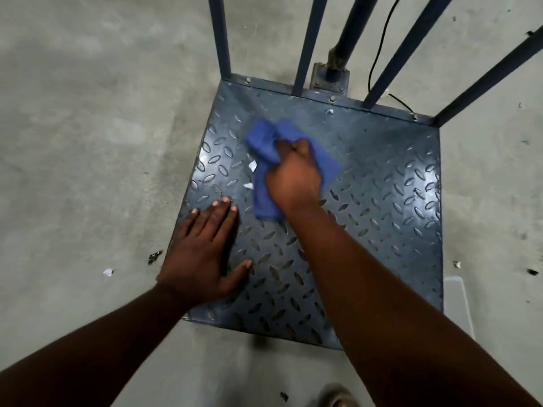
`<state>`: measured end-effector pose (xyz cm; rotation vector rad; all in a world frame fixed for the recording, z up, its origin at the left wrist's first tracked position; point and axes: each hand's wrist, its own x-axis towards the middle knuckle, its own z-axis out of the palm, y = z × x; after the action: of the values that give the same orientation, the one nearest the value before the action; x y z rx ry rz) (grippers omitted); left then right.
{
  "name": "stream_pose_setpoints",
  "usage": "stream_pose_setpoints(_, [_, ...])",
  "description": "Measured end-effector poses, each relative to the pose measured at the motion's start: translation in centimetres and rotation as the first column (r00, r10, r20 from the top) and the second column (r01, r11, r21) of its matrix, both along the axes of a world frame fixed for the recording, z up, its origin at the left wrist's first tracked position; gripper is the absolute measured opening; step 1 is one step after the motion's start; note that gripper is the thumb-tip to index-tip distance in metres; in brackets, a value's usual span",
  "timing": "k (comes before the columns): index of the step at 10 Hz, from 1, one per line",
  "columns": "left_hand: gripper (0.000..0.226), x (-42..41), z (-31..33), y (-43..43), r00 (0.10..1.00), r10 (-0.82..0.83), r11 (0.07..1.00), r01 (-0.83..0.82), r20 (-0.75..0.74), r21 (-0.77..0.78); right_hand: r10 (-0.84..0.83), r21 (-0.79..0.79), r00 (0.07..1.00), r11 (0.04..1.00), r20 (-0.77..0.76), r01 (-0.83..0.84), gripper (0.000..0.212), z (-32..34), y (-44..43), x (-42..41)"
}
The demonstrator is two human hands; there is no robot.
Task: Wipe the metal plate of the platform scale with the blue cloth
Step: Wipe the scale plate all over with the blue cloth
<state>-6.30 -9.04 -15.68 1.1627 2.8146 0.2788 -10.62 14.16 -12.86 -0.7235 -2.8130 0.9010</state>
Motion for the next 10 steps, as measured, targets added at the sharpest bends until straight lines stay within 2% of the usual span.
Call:
stream_pose_setpoints(1, [0.095, 0.0, 0.1, 0.1, 1.0, 0.002, 1.0, -0.002, -0.015, 0.009, 0.214, -0.248, 0.973, 0.941, -0.087, -0.229, 0.041, 0.7, -3.6, -2.2])
stream_pose_setpoints(2, [0.101, 0.0, 0.3, 0.0, 1.0, 0.004, 1.0, -0.004, 0.013, -0.019, -0.14, -0.278, 0.961, 0.958, -0.237, 0.071, 0.037, 2.0, -0.9, -1.7])
stream_pose_setpoints(3, [0.104, 0.0, 0.4, 0.0, 0.999, 0.011, 1.0, -0.01, 0.035, -0.017, -0.363, -0.074, 0.925, 0.931, -0.109, 0.356, 0.033, 2.4, 3.8, 0.3])
stream_pose_setpoints(4, [0.102, -0.1, 0.7, 0.1, 0.999, 0.015, 0.999, -0.013, 0.049, -0.035, -0.253, -0.021, 0.963, 0.966, 0.092, 0.256, 0.037, 1.8, -0.3, 0.6])
stream_pose_setpoints(5, [0.089, -0.2, 0.7, 0.2, 0.999, -0.015, 1.0, 0.016, 0.035, -0.023, 0.263, -0.171, 0.963, 0.953, 0.057, -0.251, 0.044, 0.6, -7.0, -1.3])
stream_pose_setpoints(6, [0.093, -0.2, 0.3, 0.0, 1.0, -0.003, 1.0, 0.003, 0.028, -0.017, 0.278, -0.338, 0.954, 0.892, -0.11, -0.299, 0.039, 1.7, -7.3, -3.4])
stream_pose_setpoints(7, [0.102, 0.0, -0.1, 0.0, 1.0, 0.0, 1.0, 0.0, 0.014, 0.002, -0.012, -0.287, 0.967, 0.956, -0.254, -0.064, 0.021, 3.4, -1.4, -4.0])
stream_pose_setpoints(8, [0.105, 0.1, -0.1, 0.0, 1.0, 0.001, 1.0, -0.001, 0.016, 0.022, 0.081, 0.16, 0.968, 0.986, -0.237, -0.043, 0.039, 3.3, 5.3, -3.1])
stream_pose_setpoints(9, [0.104, 0.0, -0.2, 0.0, 1.0, -0.008, 1.0, 0.008, 0.015, 0.018, 0.231, 0.423, 0.97, 0.888, -0.075, -0.179, 0.05, 2.9, 9.9, -3.2])
stream_pose_setpoints(10, [0.104, 0.1, -0.4, 0.1, 1.0, -0.011, 0.999, 0.011, -0.005, 0.031, 0.189, 0.494, 0.98, 0.859, -0.062, -0.134, 0.046, 2.7, 11.8, -4.9])
